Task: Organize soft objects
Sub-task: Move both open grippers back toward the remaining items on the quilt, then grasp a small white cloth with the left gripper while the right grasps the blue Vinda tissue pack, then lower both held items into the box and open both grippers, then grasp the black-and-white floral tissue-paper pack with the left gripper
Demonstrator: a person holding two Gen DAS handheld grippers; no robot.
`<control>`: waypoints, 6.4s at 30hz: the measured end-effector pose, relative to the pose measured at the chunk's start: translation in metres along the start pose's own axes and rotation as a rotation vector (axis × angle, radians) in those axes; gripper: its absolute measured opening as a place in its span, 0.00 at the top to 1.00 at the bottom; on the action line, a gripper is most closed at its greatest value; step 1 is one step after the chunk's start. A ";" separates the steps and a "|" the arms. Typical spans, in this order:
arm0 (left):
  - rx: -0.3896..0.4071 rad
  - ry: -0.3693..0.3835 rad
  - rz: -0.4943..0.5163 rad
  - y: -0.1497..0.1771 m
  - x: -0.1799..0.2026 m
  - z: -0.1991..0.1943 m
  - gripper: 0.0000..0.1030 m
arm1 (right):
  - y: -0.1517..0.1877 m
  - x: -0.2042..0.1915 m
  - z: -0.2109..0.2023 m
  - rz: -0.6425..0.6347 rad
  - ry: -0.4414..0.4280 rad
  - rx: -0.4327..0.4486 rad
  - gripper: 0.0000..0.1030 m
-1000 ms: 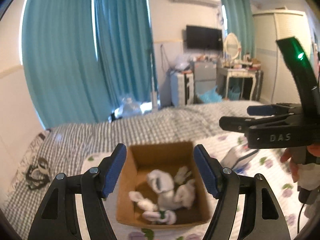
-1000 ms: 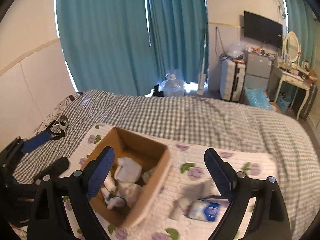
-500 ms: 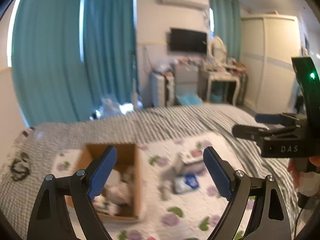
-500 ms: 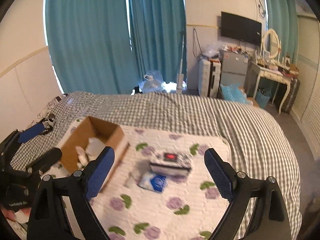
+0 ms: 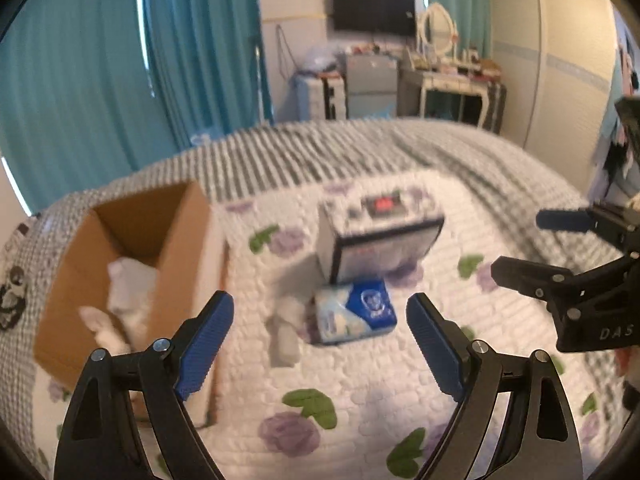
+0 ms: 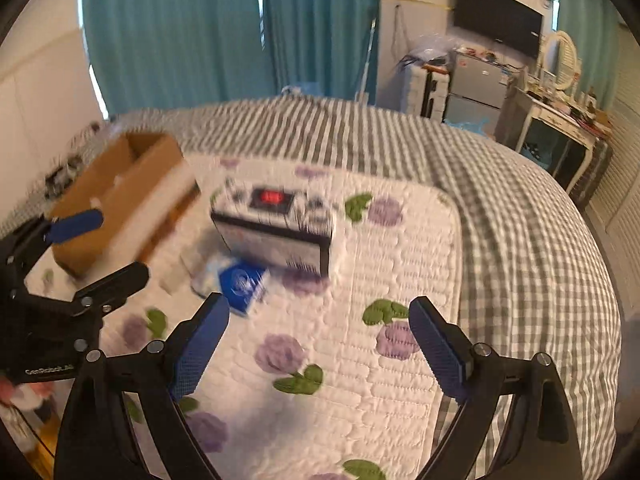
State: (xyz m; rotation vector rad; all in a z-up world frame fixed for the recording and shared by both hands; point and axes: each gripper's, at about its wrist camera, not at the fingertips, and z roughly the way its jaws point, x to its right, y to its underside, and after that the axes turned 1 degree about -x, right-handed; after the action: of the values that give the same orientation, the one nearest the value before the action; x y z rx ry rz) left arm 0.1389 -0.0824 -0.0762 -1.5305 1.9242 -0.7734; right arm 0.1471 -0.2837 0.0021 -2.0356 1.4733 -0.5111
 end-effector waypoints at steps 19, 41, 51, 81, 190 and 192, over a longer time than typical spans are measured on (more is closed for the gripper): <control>-0.074 0.012 0.037 0.034 -0.028 0.085 0.13 | 0.016 0.012 0.055 0.023 -0.074 -0.036 0.11; -0.115 0.109 0.021 0.030 -0.046 0.099 0.73 | 0.008 -0.049 0.092 0.007 -0.129 -0.059 0.11; -0.126 0.041 -0.210 0.046 -0.073 0.076 0.74 | 0.003 -0.079 0.112 -0.050 -0.123 -0.081 0.11; -0.003 0.117 -0.217 0.026 -0.074 -0.030 0.74 | -0.030 -0.102 -0.009 -0.053 -0.053 0.071 0.19; -0.055 0.199 0.655 -0.047 0.040 0.116 0.23 | -0.012 0.044 0.088 0.078 -0.032 -0.114 0.03; -0.053 0.183 0.649 -0.045 0.040 0.113 0.35 | -0.011 0.046 0.085 0.085 -0.026 -0.112 0.03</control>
State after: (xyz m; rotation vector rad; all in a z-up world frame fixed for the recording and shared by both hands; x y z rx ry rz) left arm 0.2428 -0.1404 -0.1222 -0.7822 2.3932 -0.5803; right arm 0.2215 -0.3056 -0.0568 -2.0465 1.5971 -0.3738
